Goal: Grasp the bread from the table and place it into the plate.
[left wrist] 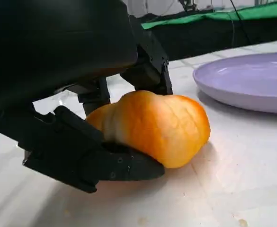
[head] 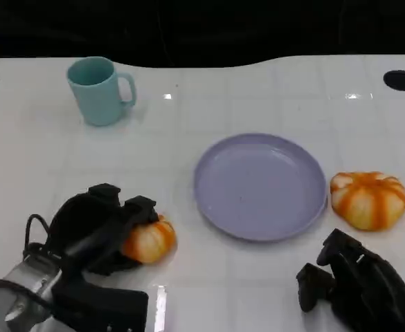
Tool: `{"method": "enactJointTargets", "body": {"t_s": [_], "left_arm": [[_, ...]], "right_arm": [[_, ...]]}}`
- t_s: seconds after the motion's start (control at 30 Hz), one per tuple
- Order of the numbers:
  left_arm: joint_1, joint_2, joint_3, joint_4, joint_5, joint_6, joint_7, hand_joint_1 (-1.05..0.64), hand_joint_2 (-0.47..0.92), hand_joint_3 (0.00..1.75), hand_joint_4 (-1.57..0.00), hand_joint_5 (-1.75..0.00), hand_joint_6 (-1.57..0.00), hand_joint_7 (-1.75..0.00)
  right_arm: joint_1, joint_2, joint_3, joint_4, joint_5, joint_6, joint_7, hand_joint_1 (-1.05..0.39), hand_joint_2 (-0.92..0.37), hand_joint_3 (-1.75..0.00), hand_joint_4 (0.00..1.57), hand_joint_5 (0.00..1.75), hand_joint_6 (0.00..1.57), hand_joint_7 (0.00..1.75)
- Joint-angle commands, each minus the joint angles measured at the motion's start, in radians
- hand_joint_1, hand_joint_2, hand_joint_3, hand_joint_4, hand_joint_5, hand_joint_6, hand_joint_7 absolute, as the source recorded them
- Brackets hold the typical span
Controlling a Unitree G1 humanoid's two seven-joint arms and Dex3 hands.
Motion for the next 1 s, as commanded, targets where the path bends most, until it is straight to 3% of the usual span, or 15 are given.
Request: {"method": "enactJointTargets", "body": {"t_s": [0.03, 0.43, 0.73, 1.0], "left_arm": [[-0.006, 0.012, -0.014, 0.034, -0.002, -0.022, 0.092, -0.25, 0.67, 0.98, -0.90, -1.75, -0.74, -1.75], [0.003, -0.008, 0.047, -0.034, -0.091, -0.072, 0.228, -0.22, 0.57, 1.14, -0.93, -1.75, -0.77, -1.75], [0.057, -0.075, 0.129, -0.163, -0.219, -0.074, 0.179, -0.19, 0.39, 1.28, -0.95, -1.75, -0.73, -1.75], [0.013, -0.138, 0.135, -0.201, -0.270, -0.109, 0.087, -0.16, 0.35, 1.37, -0.94, -1.75, -0.72, -1.75]], "right_arm": [[0.003, -0.015, -0.007, -0.002, 0.004, 0.005, -0.010, -0.57, -0.92, -0.22, 0.78, 1.73, 0.69, 1.43], [-0.016, -0.009, -0.009, 0.040, 0.001, -0.032, 0.001, -0.57, -0.92, -0.24, 0.77, 1.71, 0.68, 1.43], [-0.013, -0.007, -0.009, 0.047, 0.004, -0.040, 0.008, -0.57, -0.92, -0.24, 0.78, 1.72, 0.70, 1.42], [-0.004, -0.012, -0.010, 0.039, 0.007, -0.033, 0.009, -0.56, -0.92, -0.21, 0.77, 1.69, 0.69, 1.41]]}}
